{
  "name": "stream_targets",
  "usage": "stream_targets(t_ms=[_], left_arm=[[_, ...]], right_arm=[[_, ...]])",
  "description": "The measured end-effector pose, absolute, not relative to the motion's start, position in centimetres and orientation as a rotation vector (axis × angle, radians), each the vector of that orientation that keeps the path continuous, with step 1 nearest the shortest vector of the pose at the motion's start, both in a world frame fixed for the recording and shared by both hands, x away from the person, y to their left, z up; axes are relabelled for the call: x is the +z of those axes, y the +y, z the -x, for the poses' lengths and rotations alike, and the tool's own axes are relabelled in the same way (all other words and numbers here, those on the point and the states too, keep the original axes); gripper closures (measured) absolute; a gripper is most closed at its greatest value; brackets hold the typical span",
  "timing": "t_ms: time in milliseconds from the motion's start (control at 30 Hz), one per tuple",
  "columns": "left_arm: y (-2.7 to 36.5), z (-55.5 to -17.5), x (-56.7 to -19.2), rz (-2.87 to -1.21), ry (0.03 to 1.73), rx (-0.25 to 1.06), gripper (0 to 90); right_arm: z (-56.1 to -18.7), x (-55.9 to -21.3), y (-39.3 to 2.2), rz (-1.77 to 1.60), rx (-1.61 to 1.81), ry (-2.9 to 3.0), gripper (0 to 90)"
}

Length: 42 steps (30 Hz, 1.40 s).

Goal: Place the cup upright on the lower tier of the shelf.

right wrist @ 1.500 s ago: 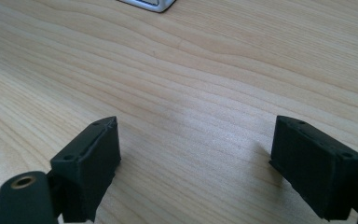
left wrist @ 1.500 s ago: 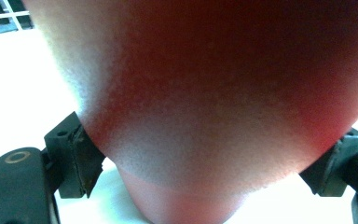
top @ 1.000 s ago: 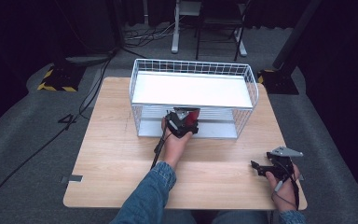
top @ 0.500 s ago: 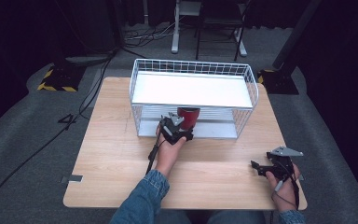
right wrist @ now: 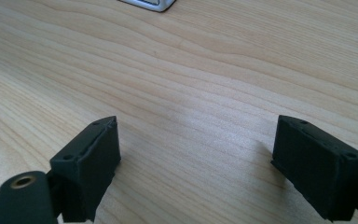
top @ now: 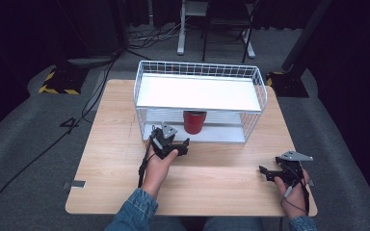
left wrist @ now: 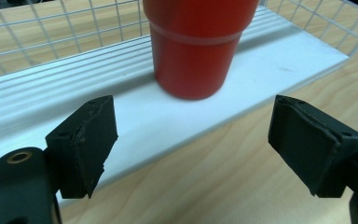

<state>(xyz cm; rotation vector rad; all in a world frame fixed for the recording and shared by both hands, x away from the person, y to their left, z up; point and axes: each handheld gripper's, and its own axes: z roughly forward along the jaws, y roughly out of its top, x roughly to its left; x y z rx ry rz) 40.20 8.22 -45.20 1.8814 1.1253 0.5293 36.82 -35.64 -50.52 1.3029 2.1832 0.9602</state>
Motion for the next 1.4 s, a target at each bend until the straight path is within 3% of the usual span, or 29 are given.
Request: stream_targets(t_ms=[600, 1400], left_arm=[[13.4, -34.7, -42.4, -1.911, 1.015, 0.499, 15.2], [21.2, -31.6, -44.1, -1.934, 0.916, 0.439, 15.4]], right_arm=[[-36.8, -50.5, -35.5, -1.308, 0.959, 2.181, 15.1], [-36.8, -50.5, -35.5, -1.305, 0.958, 2.18, 15.3]])
